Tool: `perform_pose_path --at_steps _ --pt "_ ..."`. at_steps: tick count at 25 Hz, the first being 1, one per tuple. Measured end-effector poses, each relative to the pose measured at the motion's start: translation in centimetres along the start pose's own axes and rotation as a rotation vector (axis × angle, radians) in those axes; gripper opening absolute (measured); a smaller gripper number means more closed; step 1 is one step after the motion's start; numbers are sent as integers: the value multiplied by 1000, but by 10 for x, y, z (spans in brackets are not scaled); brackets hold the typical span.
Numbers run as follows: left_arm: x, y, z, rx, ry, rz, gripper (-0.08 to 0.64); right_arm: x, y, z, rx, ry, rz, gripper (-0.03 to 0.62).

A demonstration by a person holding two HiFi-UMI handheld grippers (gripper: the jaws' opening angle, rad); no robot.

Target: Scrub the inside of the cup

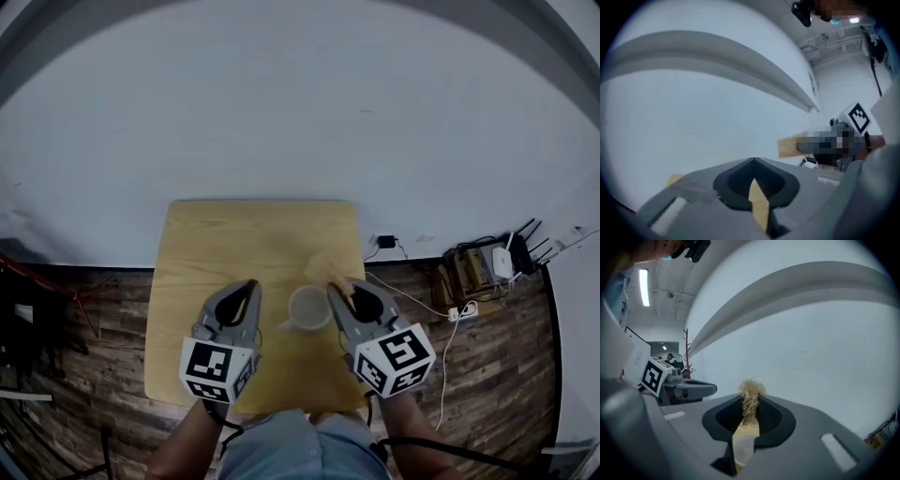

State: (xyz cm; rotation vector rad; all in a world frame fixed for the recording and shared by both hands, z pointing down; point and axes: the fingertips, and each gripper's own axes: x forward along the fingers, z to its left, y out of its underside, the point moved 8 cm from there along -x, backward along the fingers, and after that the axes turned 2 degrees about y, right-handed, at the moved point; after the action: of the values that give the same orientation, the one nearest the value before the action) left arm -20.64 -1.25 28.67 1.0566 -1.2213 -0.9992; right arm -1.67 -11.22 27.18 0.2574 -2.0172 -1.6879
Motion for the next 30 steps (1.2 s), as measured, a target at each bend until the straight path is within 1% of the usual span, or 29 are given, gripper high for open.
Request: perform_pose_path --at_steps 2,6,12,15,19,21,26,29,30 --pt "-1 -17 -5 59 -53 -39 20 1 -5 4 -6 17 -18 63" --pt "1 -36 -19 111 -64 -108 20 2 -13 15 -44 34 -45 63" --pt "7 -46 -35 103 -51 -148 20 -3 -17 18 -85 62 -56 58" --pt "7 -49 -42 125 -42 -159 20 -7 -18 18 -86 70 -56 58" --pt "7 -49 -47 127 -32 -164 20 -10 -19 17 -87 75 -56 58" --pt "8 -49 -49 146 -26 -168 20 -11 -19 16 -86 77 -55 58" --pt "9 -48 -51 153 -15 -168 20 -10 -18 16 -85 79 -59 58" --pt "8 -47 -54 107 -19 -161 20 -12 -17 17 -86 81 -58 58" --pt "7 -47 -55 108 -18 -159 20 -12 -17 17 -86 81 -57 58"
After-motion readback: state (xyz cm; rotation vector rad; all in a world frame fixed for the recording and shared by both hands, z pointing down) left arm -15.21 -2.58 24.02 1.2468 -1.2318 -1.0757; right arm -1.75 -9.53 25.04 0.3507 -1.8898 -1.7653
